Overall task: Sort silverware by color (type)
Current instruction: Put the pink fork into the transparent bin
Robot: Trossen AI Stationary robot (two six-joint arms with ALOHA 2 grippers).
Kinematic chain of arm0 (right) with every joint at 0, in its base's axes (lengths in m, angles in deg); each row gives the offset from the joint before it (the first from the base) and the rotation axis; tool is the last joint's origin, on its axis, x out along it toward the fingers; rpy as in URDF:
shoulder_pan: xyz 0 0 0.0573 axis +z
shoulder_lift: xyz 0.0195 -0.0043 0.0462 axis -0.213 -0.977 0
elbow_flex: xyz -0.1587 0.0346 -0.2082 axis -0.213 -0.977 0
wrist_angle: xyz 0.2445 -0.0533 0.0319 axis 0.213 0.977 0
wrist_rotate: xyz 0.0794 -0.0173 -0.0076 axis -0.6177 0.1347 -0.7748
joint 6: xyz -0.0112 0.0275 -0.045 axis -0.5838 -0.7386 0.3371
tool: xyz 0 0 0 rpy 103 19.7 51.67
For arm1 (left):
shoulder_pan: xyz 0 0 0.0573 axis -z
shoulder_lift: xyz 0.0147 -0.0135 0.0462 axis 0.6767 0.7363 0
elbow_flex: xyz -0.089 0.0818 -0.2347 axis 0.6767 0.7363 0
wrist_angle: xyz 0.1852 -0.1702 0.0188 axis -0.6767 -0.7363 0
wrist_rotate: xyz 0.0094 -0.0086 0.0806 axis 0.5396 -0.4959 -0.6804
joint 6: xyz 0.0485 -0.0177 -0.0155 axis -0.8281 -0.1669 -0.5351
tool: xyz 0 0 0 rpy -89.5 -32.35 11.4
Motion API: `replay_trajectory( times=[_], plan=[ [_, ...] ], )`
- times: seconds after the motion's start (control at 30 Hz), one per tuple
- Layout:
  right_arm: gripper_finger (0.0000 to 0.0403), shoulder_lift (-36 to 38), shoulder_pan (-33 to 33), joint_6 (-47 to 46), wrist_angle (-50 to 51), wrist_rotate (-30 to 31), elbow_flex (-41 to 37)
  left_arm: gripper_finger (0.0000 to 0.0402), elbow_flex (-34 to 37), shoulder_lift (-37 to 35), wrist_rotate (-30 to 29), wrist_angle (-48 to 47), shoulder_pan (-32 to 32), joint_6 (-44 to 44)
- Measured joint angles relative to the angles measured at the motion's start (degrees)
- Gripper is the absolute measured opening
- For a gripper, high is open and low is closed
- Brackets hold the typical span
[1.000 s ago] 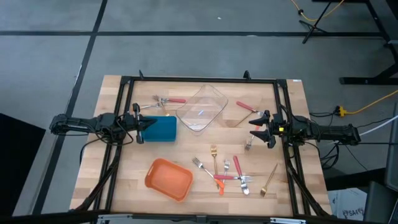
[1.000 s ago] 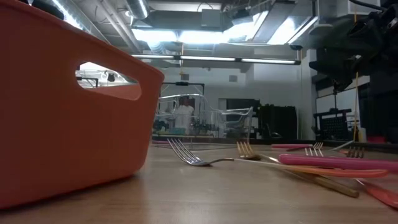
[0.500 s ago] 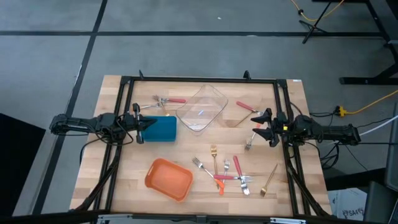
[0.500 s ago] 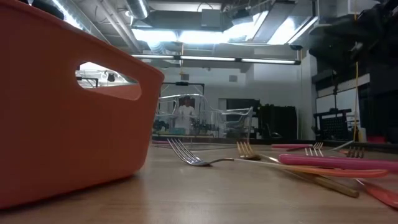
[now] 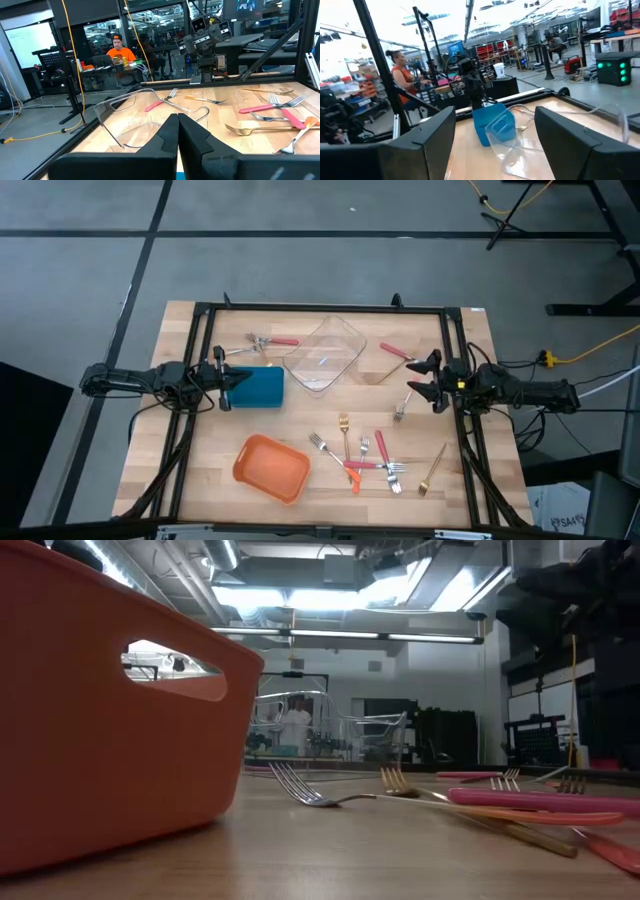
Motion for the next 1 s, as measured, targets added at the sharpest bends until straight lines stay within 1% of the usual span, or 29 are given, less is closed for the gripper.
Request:
replay_trajectory(
  times=[0.17, 0.27, 0.43, 0.63, 0.73, 0.8, 0.9, 1.0],
  plan=[
    [0.0262, -2.4, 0.0, 4.4, 0.6, 0.7, 4.6, 0.0000, 0.0, 0.0, 0.0, 0.0, 0.0, 0.0],
    [0.0262, -5.1, 0.0, 5.8, 2.5, 3.6, 7.9, 0.0000, 0.0, 0.0, 0.0, 0.0, 0.0, 0.0],
    [0.0262, -12.1, 0.0, 5.9, 10.5, 12.2, 14.7, 0.0000, 0.0, 0.0, 0.0, 0.0, 0.0, 0.0],
    [0.0262, -23.3, 0.0, 5.6, 21.9, 25.2, 23.9, 0.0000, 0.0, 0.0, 0.0, 0.0, 0.0, 0.0],
    [0.0262, -28.8, -0.5, 5.5, 29.2, 30.0, 28.7, 0.0000, 0.0, 0.0, 0.0, 0.0, 0.0, 0.0],
    [0.0262, -32.5, -2.1, 4.4, 33.5, 30.3, 32.0, 0.0000, 0.0, 0.0, 0.0, 0.0, 0.0, 0.0],
    [0.0262, -37.4, -6.5, 1.0, 39.2, 29.1, 36.3, 0.0000, 0.0, 0.0, 0.0, 0.0, 0.0, 0.0],
    [0.0262, -41.7, -12.0, 0.3, 43.4, 25.6, 39.8, 0.0000, 0.0, 0.0, 0.0, 0.0, 0.0, 0.0]
  ],
)
